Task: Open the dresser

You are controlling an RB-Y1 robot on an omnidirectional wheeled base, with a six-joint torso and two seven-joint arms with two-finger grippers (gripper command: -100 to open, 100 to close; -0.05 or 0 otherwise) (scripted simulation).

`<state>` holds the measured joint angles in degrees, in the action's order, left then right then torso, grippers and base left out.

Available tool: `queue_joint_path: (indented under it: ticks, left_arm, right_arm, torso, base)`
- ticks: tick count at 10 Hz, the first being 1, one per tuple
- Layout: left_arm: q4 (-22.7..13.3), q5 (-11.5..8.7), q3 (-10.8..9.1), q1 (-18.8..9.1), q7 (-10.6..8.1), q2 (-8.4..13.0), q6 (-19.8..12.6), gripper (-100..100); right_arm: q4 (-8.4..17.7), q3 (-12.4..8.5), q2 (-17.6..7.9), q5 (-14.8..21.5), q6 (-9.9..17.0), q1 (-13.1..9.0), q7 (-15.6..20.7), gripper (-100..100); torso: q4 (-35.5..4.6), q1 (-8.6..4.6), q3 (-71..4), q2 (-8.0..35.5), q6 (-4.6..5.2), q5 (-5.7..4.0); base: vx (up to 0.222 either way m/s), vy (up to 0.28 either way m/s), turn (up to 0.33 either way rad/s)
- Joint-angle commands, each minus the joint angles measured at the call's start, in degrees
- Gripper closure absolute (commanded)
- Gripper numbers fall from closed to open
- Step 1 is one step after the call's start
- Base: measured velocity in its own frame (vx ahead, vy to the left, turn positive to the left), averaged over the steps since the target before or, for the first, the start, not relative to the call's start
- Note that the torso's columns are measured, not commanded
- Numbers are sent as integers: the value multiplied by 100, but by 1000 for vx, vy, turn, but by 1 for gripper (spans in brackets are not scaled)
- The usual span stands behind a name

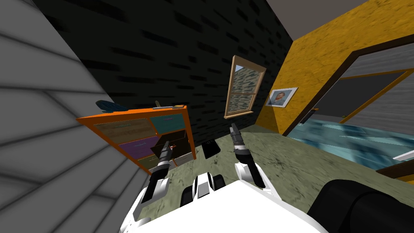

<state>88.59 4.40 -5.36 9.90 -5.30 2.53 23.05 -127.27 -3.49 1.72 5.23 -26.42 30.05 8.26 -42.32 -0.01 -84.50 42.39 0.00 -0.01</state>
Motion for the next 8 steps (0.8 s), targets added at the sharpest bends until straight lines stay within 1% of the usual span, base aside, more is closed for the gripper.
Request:
queue_joint_path:
  ticks: [1,2,3,8]
  left_arm:
    - [222,-13,-23,-123,-33,55,-362,-100]
    - [152,-5,-11,-60,-18,25,-282,-100]
    - [156,-5,-12,-60,-19,25,-317,0]
    - [135,-5,-11,-44,-19,23,-331,0]
  right_arm:
    - [0,0,0,0,0,0,0,0]
    - [0,0,0,0,0,0,0,0]
    - [0,0,0,0,0,0,0,0]
    - [0,0,0,0,0,1,0,0]
  torso:
    - [-6,-4,0,2,-1,-4]
    - [-17,-10,3,9,1,-12]
    - [-11,-10,1,4,-1,-9]
    - [2,0,-6,-8,0,-1]
  base:
    - [-49,-16,2]
    - [-17,-3,-1]
    - [0,0,0]
    - [0,0,0]
